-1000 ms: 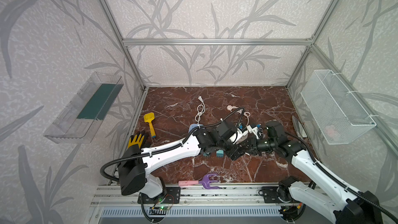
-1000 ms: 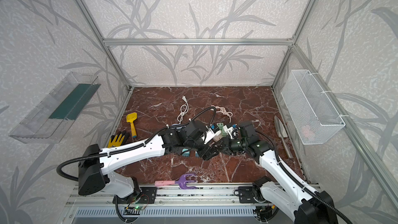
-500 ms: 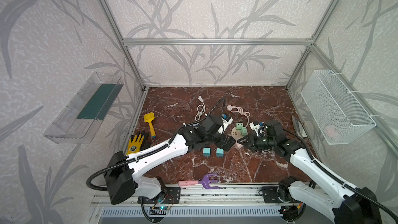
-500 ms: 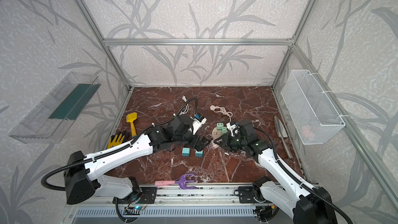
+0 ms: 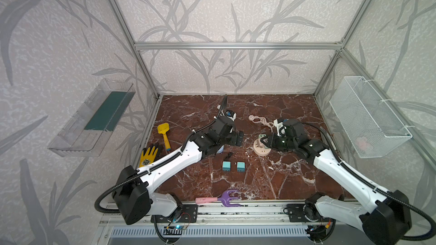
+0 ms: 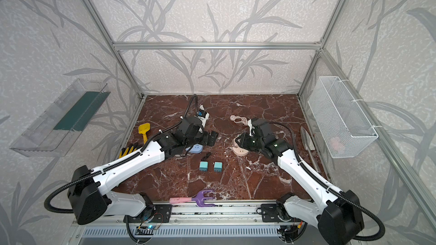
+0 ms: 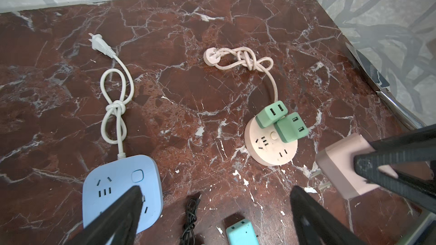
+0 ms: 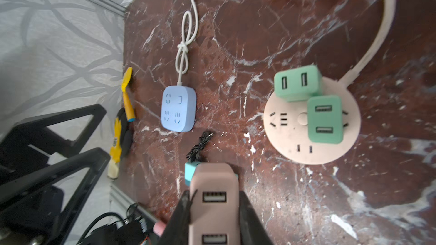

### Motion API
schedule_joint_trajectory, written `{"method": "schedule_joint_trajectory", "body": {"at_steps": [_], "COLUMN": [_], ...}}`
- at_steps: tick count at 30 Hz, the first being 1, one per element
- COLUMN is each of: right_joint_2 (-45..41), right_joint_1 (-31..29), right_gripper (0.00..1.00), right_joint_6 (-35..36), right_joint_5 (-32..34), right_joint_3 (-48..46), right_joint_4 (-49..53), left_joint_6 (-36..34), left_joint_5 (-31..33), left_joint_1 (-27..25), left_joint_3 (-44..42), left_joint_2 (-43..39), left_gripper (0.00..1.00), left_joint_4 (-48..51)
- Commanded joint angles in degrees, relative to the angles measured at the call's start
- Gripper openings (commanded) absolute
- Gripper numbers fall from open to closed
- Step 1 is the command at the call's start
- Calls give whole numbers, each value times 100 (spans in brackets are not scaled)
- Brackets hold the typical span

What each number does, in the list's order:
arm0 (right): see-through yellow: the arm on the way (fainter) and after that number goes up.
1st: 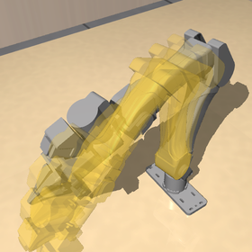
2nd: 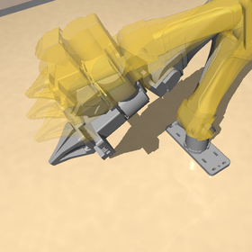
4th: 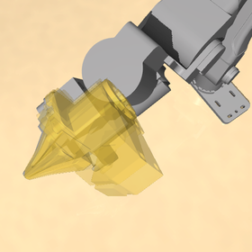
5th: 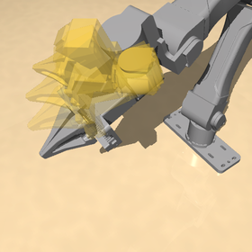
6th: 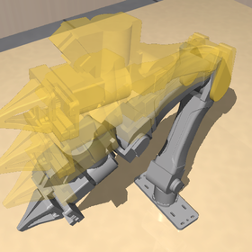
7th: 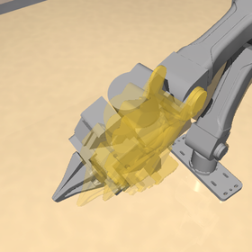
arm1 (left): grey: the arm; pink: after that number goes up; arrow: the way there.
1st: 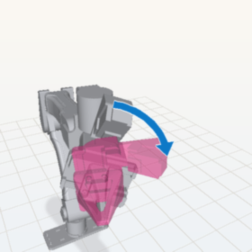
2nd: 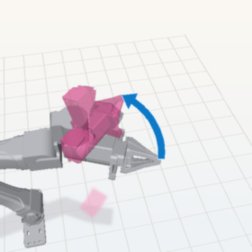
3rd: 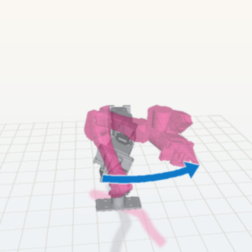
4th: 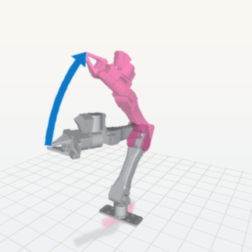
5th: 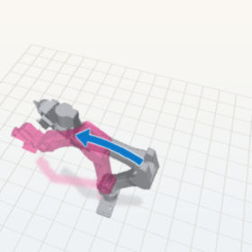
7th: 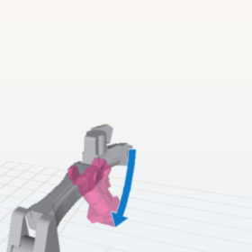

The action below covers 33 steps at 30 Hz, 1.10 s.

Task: Insert the plug
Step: 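Open the left gripper and withdraw while the right gripper carries the adapter away, then move the pink adapter over the free strip socket with the right gripper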

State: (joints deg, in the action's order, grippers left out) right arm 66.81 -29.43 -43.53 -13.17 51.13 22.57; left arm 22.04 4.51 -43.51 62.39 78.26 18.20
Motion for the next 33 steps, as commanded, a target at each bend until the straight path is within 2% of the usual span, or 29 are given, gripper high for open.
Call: {"method": "schedule_joint_trajectory", "body": {"at_steps": [1, 6, 12, 25, 33], "right_joint_2": [280, 594, 861, 1426, 1623], "right_joint_1": [-267, -655, -983, -1039, -1040], "right_gripper": [0, 0, 0, 0, 0], "right_joint_6": [354, 286, 279, 213, 231], "right_joint_5": [1296, 2216, 2810, 2917, 2938], "right_joint_3": [314, 579, 815, 826, 723], "right_joint_4": [294, 332, 589, 627, 497], "left_joint_6": [126, 248, 265, 410, 455], "left_joint_5": [32, 24, -98, -587, -554], "left_joint_1": [34, 44, 42, 48, 53], "left_joint_3": [12, -20, -56, -129, -411], "left_joint_2": [113, 233, 269, 313, 134], "left_gripper": [95, 93, 93, 93, 93], "left_joint_4": [-267, -295, -385, -597, -791]}}
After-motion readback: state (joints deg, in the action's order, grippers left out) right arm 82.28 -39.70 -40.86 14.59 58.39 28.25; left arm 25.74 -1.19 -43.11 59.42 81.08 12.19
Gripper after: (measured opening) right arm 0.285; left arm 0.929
